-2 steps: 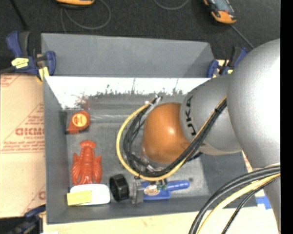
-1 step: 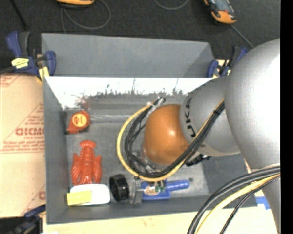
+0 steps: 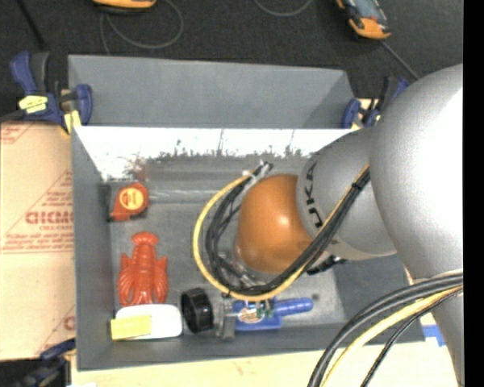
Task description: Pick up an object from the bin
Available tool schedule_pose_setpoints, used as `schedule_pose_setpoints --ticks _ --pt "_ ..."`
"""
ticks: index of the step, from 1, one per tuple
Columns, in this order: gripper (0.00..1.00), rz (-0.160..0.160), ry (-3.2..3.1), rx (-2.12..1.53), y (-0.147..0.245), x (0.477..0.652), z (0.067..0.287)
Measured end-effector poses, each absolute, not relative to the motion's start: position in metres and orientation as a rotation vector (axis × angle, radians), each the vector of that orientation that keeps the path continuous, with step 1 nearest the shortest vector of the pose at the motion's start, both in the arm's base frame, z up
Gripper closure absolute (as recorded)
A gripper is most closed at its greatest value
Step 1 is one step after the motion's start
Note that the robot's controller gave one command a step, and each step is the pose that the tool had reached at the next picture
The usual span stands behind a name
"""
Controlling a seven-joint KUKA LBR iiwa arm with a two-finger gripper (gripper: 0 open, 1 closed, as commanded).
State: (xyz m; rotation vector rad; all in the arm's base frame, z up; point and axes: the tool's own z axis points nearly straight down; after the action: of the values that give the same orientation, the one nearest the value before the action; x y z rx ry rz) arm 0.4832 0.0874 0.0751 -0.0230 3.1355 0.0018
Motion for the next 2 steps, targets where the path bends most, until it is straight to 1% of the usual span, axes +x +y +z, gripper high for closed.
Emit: schedule_pose_setpoints --ticks 1,2 --pt "0.0 0.0 3.133 0.112 0.096 0.478 0.075" --pt "0.0 0.002 3.137 0.089 0.106 0.476 0.091"
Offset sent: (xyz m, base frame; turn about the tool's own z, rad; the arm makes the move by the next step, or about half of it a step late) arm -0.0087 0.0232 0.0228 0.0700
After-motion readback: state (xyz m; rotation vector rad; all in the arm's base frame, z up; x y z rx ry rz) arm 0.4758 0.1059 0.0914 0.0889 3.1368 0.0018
